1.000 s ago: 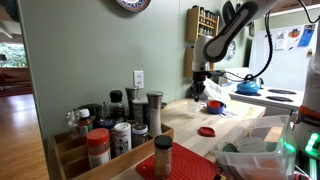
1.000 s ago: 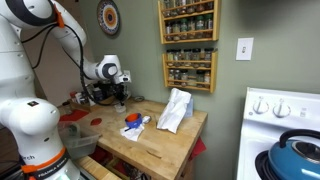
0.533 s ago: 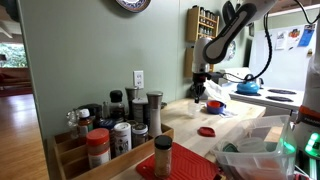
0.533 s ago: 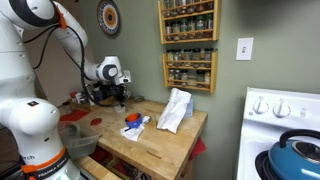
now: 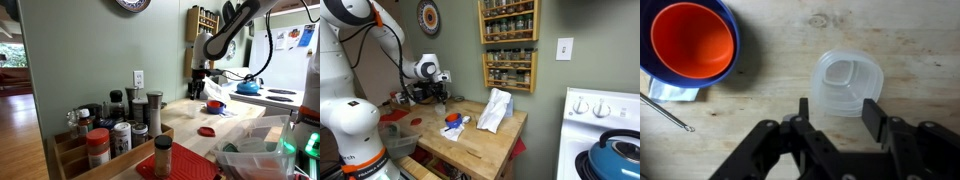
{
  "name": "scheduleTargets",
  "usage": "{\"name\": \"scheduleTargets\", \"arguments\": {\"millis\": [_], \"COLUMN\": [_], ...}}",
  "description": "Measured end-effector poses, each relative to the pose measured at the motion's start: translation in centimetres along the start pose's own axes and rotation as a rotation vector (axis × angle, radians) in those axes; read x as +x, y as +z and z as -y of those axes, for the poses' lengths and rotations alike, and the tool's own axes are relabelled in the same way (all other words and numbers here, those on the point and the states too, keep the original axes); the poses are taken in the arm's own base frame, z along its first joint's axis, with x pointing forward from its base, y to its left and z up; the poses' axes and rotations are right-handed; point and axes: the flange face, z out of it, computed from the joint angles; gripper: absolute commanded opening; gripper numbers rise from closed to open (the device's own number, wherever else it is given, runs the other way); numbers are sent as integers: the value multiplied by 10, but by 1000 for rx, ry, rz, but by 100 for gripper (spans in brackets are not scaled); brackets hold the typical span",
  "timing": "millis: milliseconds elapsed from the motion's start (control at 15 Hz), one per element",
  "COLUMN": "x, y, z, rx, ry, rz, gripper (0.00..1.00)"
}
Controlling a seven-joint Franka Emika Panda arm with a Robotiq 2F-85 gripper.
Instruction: Pile the two small lunch boxes on the table and then put the red lid on the lunchbox
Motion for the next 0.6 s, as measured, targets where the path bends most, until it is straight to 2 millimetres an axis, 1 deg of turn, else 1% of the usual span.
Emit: {"name": "scheduleTargets", "arguments": {"millis": [67,133,267,400,467,600], "x": [1,1,-1,-7,-12,-27], "y": [-7,-16,-33,-49,-55,-58], "z": [3,7,15,26,33,49], "rx": [2,4,10,22,34,53], "ry": [-2,-3,-11,-17,-18,-26], "rz": [-16,-32,-61,-74,-74,-48], "gripper": [97,100,100,100,100,100]}}
